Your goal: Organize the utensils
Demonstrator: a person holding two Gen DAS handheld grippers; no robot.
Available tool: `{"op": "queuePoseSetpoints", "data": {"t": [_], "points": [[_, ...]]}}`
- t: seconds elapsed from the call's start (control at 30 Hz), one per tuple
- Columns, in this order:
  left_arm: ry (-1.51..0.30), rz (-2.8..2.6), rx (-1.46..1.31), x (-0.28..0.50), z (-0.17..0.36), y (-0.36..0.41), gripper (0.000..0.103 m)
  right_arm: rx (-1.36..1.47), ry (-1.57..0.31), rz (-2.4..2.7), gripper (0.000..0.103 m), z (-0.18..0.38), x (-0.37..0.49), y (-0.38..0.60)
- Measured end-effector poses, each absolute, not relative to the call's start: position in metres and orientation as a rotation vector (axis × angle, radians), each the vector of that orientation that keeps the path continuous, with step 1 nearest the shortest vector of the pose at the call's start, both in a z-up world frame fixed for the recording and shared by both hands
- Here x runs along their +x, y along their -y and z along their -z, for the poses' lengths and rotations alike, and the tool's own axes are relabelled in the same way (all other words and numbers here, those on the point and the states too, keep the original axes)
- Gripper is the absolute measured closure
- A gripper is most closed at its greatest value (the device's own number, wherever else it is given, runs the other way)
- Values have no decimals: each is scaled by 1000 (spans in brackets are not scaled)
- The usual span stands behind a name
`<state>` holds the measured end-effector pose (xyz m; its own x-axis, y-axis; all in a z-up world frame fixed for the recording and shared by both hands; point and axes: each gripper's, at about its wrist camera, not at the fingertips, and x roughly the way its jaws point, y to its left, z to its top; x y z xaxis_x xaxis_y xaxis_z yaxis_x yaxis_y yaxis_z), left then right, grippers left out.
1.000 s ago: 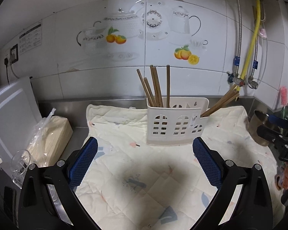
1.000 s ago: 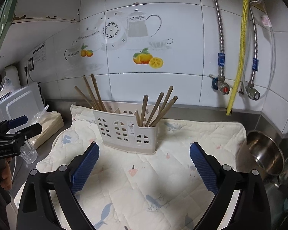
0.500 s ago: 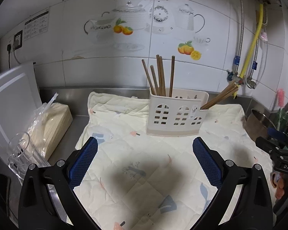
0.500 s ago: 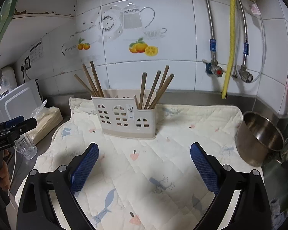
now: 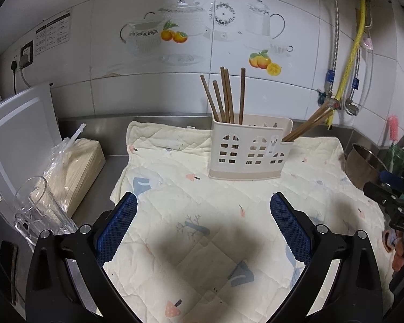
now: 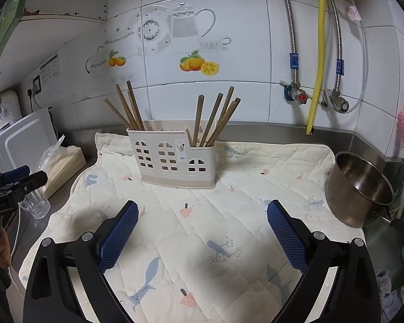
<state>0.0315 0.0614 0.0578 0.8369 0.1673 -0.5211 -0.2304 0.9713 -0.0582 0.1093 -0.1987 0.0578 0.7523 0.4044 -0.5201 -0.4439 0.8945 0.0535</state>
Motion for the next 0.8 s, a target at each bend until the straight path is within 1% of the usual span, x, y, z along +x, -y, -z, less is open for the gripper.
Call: {"op": "queuePoseSetpoints", "data": {"t": [0.8], "points": [[-565, -168, -52, 26, -52, -35, 5, -99, -538, -488, 9, -60, 94, 194]]}}
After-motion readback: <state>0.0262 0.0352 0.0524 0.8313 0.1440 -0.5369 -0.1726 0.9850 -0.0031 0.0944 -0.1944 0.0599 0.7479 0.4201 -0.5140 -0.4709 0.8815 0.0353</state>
